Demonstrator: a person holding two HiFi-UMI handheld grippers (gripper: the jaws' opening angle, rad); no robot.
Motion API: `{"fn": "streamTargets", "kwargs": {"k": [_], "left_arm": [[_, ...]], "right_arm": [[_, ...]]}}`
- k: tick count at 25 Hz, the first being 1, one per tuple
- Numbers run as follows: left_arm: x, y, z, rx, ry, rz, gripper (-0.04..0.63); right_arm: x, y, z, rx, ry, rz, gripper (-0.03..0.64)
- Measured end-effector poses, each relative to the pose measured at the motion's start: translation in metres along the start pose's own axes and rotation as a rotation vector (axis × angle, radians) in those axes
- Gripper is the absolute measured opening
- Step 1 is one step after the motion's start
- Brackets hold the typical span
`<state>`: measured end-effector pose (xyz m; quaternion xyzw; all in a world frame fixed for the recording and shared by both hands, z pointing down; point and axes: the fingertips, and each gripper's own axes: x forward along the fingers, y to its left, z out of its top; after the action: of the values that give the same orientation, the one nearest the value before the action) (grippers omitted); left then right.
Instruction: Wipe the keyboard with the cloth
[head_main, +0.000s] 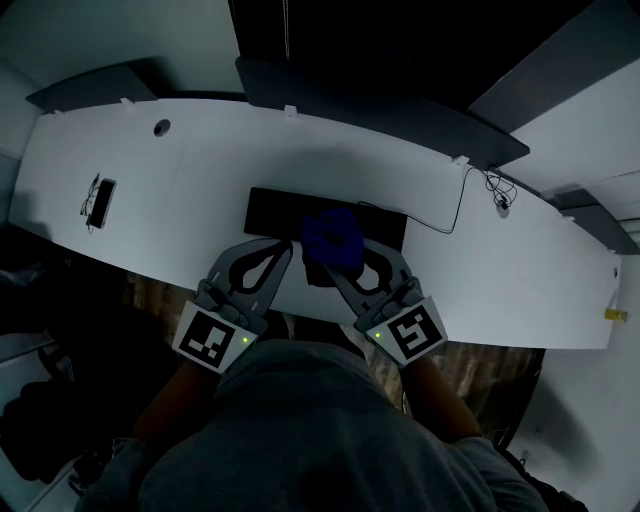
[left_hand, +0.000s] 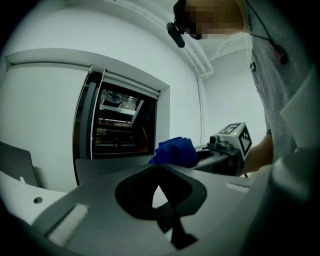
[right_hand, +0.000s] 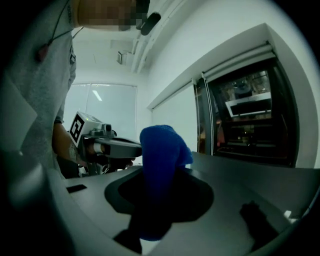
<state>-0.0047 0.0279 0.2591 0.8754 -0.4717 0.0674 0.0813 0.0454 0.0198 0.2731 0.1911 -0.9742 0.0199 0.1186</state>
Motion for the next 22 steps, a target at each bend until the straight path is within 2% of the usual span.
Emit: {"fn": "streamTargets", "kwargs": {"k": [2,4,11,14,19,22], "left_arm": [[0.004,0.010,-0.001,0.013,-0.013,0.022,0.009],[0.006,0.020,-0.009,-0.007,0.010,0.043,0.009],[0.007,0.075,-0.044,-0.046,0.045,0.070,0.009],[0.008,0.105,-0.063,-0.040,0.066,0.083,0.009],[0.005,0.140,-0.090,-0.041,0.088,0.102,0.009],[0.005,0.157,-0.107,-0.043,0.105,0.111,0.009]], "right_arm": [[0.016,-0.002,-0.007,-0.023,0.029,0.038,0.137],[0.033,-0.006,-0.013,-0.037,0.052,0.054,0.137],[0.099,-0.017,-0.037,-0.049,0.147,0.065,0.138],[0.129,-0.023,-0.054,-0.051,0.191,0.073,0.138],[0.176,-0.023,-0.094,-0.078,0.311,0.104,0.140],[0.202,-0.020,-0.119,-0.152,0.399,0.151,0.140]]}}
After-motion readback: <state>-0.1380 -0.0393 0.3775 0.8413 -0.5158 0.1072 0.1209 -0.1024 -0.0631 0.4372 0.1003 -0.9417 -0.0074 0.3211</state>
